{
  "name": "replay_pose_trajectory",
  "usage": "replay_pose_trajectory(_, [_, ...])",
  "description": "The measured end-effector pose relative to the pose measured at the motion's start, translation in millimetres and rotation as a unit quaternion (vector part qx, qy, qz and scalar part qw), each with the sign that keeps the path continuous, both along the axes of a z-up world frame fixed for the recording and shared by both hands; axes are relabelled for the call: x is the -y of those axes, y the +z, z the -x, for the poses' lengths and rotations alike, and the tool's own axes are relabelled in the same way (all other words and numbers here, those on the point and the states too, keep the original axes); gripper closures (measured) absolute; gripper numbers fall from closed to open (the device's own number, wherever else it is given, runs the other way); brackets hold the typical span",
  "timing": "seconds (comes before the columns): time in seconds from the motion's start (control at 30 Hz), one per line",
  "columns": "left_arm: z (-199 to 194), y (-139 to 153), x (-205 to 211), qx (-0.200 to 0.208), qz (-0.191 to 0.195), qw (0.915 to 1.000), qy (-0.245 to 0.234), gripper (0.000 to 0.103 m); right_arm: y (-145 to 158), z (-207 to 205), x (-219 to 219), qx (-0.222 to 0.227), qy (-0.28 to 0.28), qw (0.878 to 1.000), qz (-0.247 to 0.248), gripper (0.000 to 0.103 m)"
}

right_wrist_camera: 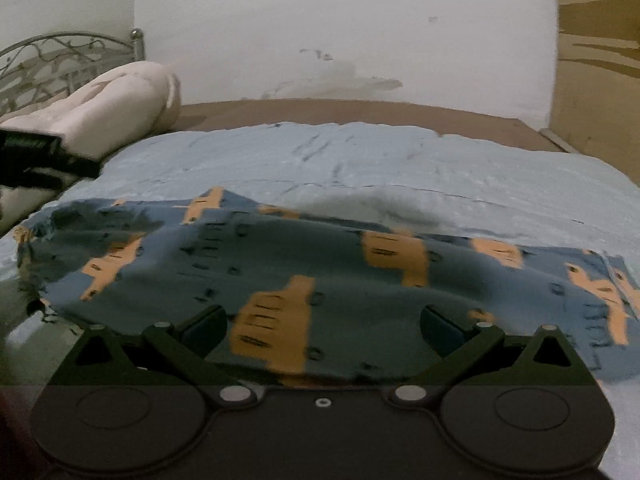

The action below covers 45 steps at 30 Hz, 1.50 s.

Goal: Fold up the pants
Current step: 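Smooth the folded pants with both grippers, pressing the fabric flat, then move the right gripper to the pants edge and close on it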

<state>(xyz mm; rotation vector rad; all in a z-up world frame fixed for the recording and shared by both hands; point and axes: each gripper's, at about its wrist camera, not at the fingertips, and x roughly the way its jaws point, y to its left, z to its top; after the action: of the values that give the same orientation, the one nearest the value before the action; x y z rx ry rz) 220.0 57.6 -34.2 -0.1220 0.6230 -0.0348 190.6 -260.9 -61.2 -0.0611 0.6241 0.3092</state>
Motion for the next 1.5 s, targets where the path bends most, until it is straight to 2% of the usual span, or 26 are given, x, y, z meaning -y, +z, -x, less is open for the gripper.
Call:
replay_pose_trajectory(0.2, [-64.4,-19.8,34.9,-0.028,-0.008,0.9966,-0.078,0.01,-3.7,1.1,29.1,0.004,-0.03,1.0,0.001,0.001])
replay_pose_trajectory(0.33, [-90.8,-37.0,45.2,-0.057,-0.029,0.9927,-0.103,0.025,-5.6,1.0,41.1,0.008,-0.034,0.999,-0.003,0.001])
replay_pose_trajectory(0.43, [-102.0,-46.1,47.8,-0.074,-0.028,0.9905,-0.112,0.043,-6.0,1.5,44.5,0.013,-0.036,0.999,-0.003,0.001])
replay_pose_trajectory(0.5, [-107.7,-51.5,49.8,-0.084,-0.029,0.9888,-0.119,0.065,-5.8,1.5,47.0,0.014,-0.037,0.999,-0.007,0.001])
replay_pose_trajectory(0.53, [-109.5,-53.8,51.7,-0.088,-0.034,0.988,-0.122,0.07,-5.3,1.7,48.5,0.015,-0.039,0.999,-0.009,0.001])
replay_pose_trajectory(0.57, [-110.9,-54.9,51.5,-0.088,-0.039,0.9878,-0.122,0.084,-5.1,1.9,49.7,0.015,-0.04,0.999,-0.01,0.001])
replay_pose_trajectory(0.6, [-112.1,-55.6,51.6,-0.085,-0.043,0.9884,-0.118,0.092,-4.8,2.3,50.8,0.015,-0.041,0.999,-0.01,0.001])
replay_pose_trajectory(0.8, [-114.4,-49.2,52.0,-0.055,-0.049,0.9926,-0.097,0.096,-1.8,6.6,57.1,0.024,-0.053,0.998,-0.002,0.001])
replay_pose_trajectory(0.93, [-117.9,-53.8,58.3,-0.055,-0.065,0.9925,-0.088,0.096,-1.4,6.9,66.5,0.026,-0.099,0.995,0.015,0.001])
replay_pose_trajectory(1.03, [-114.2,-57.3,62.0,-0.051,-0.075,0.9915,-0.094,0.092,-1.0,5.6,78.1,0.026,-0.138,0.99,0.016,0.001])
replay_pose_trajectory(1.07, [-112.2,-56.6,62.9,-0.05,-0.074,0.9911,-0.098,0.086,0.0,5.2,82.6,0.027,-0.148,0.989,0.013,0.001])
replay_pose_trajectory(1.13, [-105.9,-52.0,64.6,-0.044,-0.072,0.9919,-0.095,0.063,2.4,2.4,90.1,0.028,-0.166,0.986,0.01,0.001])
replay_pose_trajectory(1.17, [-101.4,-48.4,66.2,-0.04,-0.068,0.9925,-0.093,0.041,2.8,0.3,93.9,0.027,-0.175,0.984,0.013,0.001])
replay_pose_trajectory(1.2, [-96.3,-44.4,67.7,-0.033,-0.064,0.9932,-0.091,0.029,2.9,-2.3,97.6,0.023,-0.185,0.982,0.017,0.001])
replay_pose_trajectory(1.27, [-83.7,-35.3,73.8,-0.015,-0.059,0.9938,-0.093,0.026,3.7,-4.7,107.7,0.019,-0.2,0.98,0.007,0.001])
replay_pose_trajectory(1.37, [-64.8,-25.0,86.6,0.004,-0.05,0.993,-0.107,0.008,5.6,-1.7,129.4,0.011,-0.212,0.976,-0.039,0.001])
replay_pose_trajectory(1.5, [-41.4,-21.1,113.2,0.013,-0.037,0.9895,-0.139,0.003,6.9,7.9,157.4,0.002,-0.214,0.975,-0.065,0.001])
